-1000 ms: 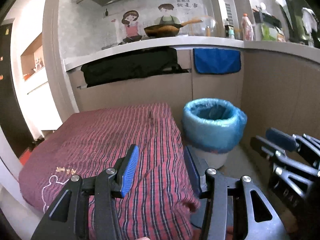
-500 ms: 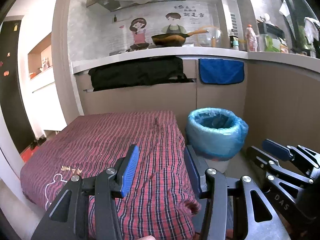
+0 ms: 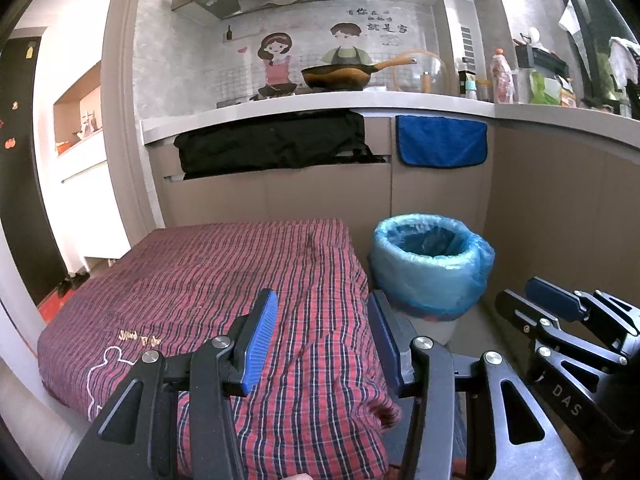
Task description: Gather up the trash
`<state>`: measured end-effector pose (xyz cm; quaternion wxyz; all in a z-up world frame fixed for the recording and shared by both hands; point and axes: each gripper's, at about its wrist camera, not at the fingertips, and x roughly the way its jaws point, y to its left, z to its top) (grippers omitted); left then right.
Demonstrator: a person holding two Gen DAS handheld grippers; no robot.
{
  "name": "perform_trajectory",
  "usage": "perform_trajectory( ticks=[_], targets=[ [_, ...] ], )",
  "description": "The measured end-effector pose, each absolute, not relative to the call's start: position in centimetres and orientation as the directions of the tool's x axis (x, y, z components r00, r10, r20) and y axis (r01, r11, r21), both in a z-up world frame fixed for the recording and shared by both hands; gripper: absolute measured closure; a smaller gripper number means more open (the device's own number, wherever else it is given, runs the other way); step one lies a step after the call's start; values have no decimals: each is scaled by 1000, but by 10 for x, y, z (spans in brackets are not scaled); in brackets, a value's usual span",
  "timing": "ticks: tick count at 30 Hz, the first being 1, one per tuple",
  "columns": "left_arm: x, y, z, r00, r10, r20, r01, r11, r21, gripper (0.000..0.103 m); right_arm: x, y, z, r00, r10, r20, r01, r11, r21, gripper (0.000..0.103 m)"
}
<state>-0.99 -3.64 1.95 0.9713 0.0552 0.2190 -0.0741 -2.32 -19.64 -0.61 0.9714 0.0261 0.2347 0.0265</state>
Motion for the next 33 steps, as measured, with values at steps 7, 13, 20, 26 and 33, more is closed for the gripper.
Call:
perform_trajectory(
  ticks=[7, 13, 20, 26, 33],
  targets=[
    [-8, -36, 20, 890, -125, -439, 173, 982, 71, 55, -24, -196, -6, 888, 63, -455, -38, 997, 64, 70],
    [-8, -36, 20, 889, -128, -440, 176, 982, 71, 55, -25, -196, -6, 889, 64, -454, -39, 997, 64, 70],
    [-8, -36, 19, 889, -127, -440, 176, 982, 71, 55, -25, -196, -5, 889, 63, -454, -37, 997, 65, 70],
    [-8, -37, 19, 887, -131, -444, 179, 981, 69, 55, -25, -196, -5, 888, 63, -455, -37, 997, 67, 70],
    [-6, -36, 16, 880, -140, -455, 190, 980, 65, 55, -25, -197, -5, 888, 63, -456, -37, 997, 66, 70]
  ],
)
